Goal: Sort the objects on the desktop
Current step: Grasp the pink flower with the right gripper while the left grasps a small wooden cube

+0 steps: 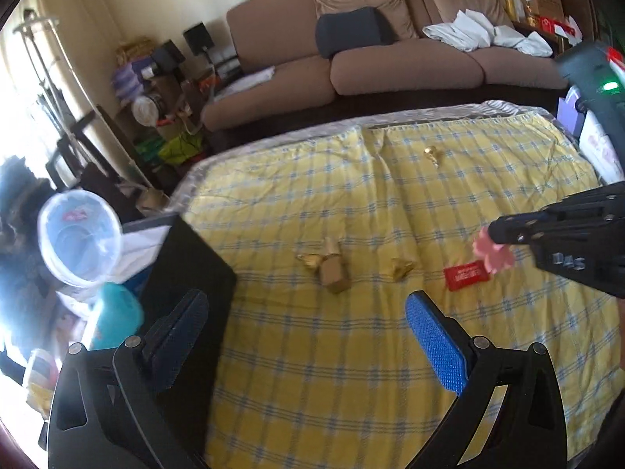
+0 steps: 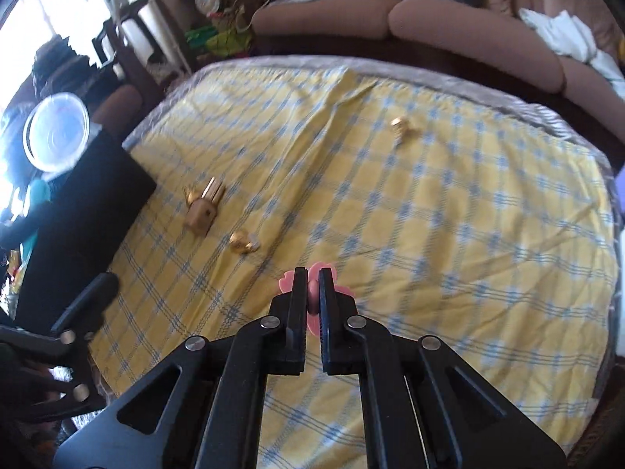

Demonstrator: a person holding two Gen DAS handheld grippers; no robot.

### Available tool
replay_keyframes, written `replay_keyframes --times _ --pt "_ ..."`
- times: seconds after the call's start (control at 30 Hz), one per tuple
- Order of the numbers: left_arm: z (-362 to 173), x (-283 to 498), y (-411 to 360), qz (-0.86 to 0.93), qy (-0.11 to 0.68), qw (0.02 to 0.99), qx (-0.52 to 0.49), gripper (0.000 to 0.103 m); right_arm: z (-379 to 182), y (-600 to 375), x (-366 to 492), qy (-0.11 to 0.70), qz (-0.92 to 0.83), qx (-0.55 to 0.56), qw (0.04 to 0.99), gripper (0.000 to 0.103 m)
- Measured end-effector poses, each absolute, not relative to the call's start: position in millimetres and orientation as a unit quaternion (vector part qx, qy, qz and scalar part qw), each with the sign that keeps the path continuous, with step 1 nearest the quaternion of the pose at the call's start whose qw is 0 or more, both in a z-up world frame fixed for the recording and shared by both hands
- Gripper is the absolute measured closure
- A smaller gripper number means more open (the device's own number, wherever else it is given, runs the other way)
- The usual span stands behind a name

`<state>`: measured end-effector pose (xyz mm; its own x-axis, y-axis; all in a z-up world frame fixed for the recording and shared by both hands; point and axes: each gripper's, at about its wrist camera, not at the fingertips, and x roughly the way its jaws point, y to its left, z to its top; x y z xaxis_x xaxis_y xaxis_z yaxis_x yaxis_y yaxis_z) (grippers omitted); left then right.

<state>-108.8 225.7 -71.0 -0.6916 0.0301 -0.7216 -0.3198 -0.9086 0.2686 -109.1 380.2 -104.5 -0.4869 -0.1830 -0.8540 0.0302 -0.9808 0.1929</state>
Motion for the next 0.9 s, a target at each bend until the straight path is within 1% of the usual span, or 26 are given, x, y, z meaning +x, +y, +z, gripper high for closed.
replay_keyframes --times 0.1,0.27,0.3,0.33,0.37,0.4,0.43,0.47,0.5,0.7,0.9 --pt "-79.9 -124.2 231.5 0.893 0.151 0.129 -0.404 0.0 -97.6 395.9 -104.3 -0.084 -0.863 0.496 0.044 0.098" --pt "-120.7 -167.7 233.6 0.873 0.099 0.143 -0.455 0.002 -94.0 417.7 -100.7 -0.107 -0.863 0.493 0.034 0.098" --pt "-130.0 -175.4 233.5 0.871 0.092 0.14 -0.463 0.012 -92.8 420.2 -99.9 -0.109 -0.863 0.492 0.032 0.098" --pt "-140.6 -183.2 233.4 0.866 0.082 0.137 -0.474 0.03 -91.7 422.4 -98.9 -0.11 -0.863 0.492 0.031 0.098" --pt "-148.3 -187.7 231.9 0.86 0.071 0.137 -0.486 0.04 -90.5 424.4 -97.9 -0.112 -0.864 0.49 0.032 0.098" --pt "-153.4 -190.4 229.4 0.858 0.056 0.136 -0.492 0.044 -90.5 426.1 -97.8 -0.116 -0.865 0.488 0.032 0.098" --pt "-152.2 -190.3 223.4 0.863 0.028 0.143 -0.483 0.053 -91.7 427.8 -98.5 -0.118 -0.865 0.487 0.033 0.098" --pt "-153.2 -190.8 220.1 0.862 0.02 0.141 -0.487 0.061 -94.8 428.6 -100.1 -0.118 -0.864 0.489 0.032 0.098" --pt "-154.9 -191.3 219.0 0.86 0.026 0.135 -0.491 0.08 -98.5 429.1 -101.3 -0.12 -0.86 0.494 0.03 0.098" --pt "-141.1 -176.7 204.2 0.86 0.027 0.151 -0.487 0.081 -107.8 424.5 -105.4 -0.121 -0.854 0.505 0.032 0.098" --pt "-86.2 -154.8 184.4 0.876 0.019 0.161 -0.455 0.082 -99.2 412.9 -103.6 -0.115 -0.859 0.496 0.049 0.098"
